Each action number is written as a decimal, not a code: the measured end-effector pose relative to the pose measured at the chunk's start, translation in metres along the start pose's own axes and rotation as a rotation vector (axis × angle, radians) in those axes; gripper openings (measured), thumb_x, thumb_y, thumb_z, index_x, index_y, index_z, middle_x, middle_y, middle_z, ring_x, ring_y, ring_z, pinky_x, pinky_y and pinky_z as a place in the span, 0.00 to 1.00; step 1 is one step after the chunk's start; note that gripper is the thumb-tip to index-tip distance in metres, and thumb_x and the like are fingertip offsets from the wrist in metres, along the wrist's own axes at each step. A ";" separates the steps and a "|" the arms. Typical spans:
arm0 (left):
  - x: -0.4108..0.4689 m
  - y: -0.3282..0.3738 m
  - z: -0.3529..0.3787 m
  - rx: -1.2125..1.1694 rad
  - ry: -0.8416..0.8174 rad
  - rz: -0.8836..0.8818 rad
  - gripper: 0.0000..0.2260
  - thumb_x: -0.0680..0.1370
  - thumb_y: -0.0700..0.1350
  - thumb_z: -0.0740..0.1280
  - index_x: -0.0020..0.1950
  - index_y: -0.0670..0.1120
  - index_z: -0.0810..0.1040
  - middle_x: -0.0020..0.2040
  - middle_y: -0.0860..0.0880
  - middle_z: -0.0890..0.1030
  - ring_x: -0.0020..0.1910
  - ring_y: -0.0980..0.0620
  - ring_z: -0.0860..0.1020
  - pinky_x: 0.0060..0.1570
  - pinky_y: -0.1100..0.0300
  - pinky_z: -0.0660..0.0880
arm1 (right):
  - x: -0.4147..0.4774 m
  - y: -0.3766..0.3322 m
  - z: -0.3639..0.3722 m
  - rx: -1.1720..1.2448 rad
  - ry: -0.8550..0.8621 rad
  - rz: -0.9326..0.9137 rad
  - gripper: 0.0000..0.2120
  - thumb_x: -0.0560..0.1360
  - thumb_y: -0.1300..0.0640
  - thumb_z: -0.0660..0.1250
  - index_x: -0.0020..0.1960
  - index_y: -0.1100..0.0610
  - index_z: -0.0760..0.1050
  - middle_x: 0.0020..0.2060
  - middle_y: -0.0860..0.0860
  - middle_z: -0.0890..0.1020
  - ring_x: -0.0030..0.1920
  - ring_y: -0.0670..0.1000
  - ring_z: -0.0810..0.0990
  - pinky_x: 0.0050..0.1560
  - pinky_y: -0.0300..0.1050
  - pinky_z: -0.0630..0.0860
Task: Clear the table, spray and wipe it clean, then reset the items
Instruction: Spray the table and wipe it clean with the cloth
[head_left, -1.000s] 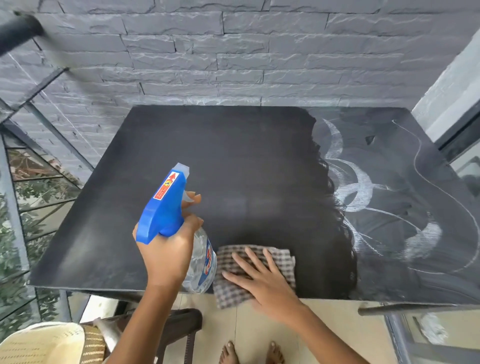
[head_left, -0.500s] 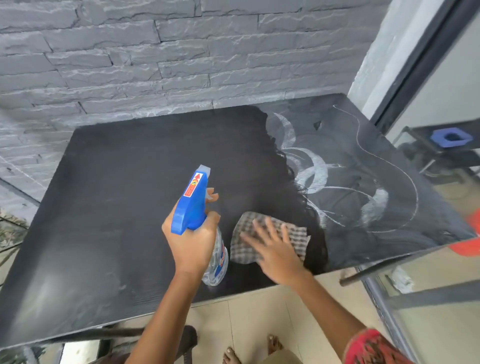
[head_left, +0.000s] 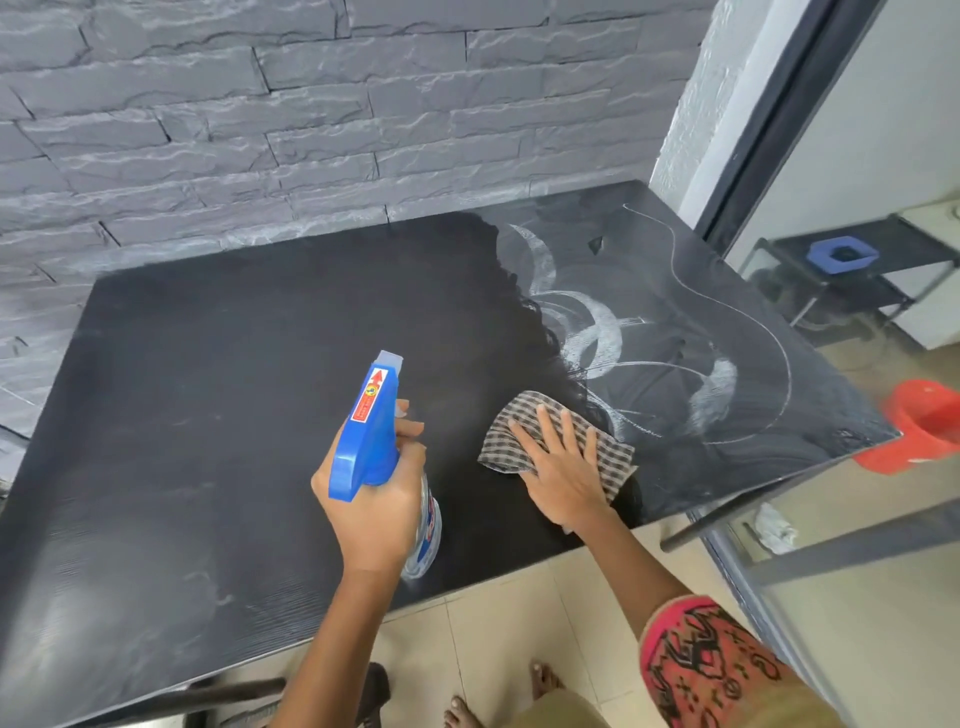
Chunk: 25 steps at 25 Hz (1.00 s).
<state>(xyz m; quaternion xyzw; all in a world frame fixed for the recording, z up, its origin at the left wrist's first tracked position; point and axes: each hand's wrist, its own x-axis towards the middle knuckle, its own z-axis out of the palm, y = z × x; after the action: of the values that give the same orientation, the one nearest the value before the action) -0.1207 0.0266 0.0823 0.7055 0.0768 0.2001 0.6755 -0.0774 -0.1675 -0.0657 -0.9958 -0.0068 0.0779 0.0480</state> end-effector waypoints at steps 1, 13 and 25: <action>-0.001 0.000 0.000 0.003 -0.006 -0.001 0.08 0.68 0.38 0.64 0.36 0.52 0.76 0.39 0.59 0.81 0.41 0.63 0.80 0.43 0.74 0.72 | -0.002 -0.008 0.002 -0.013 0.006 -0.020 0.31 0.79 0.45 0.55 0.75 0.40 0.41 0.77 0.52 0.43 0.75 0.59 0.40 0.71 0.66 0.39; -0.017 0.008 0.020 0.094 -0.155 0.037 0.18 0.68 0.30 0.62 0.46 0.52 0.80 0.39 0.65 0.81 0.26 0.60 0.70 0.29 0.74 0.67 | -0.104 0.037 -0.011 0.302 -0.022 -0.189 0.32 0.73 0.72 0.55 0.72 0.48 0.64 0.74 0.50 0.62 0.74 0.51 0.57 0.74 0.43 0.49; -0.094 0.015 0.117 0.717 -0.551 -0.038 0.07 0.65 0.43 0.63 0.39 0.53 0.78 0.34 0.54 0.81 0.36 0.50 0.79 0.37 0.58 0.76 | -0.152 0.211 -0.130 1.153 0.429 0.334 0.18 0.76 0.66 0.61 0.49 0.43 0.77 0.46 0.39 0.81 0.48 0.38 0.78 0.46 0.34 0.71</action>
<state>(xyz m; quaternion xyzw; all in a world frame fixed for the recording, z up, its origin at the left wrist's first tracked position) -0.1637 -0.1179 0.0797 0.9203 -0.0286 -0.0470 0.3874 -0.2062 -0.3931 0.0651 -0.7912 0.2013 -0.1256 0.5636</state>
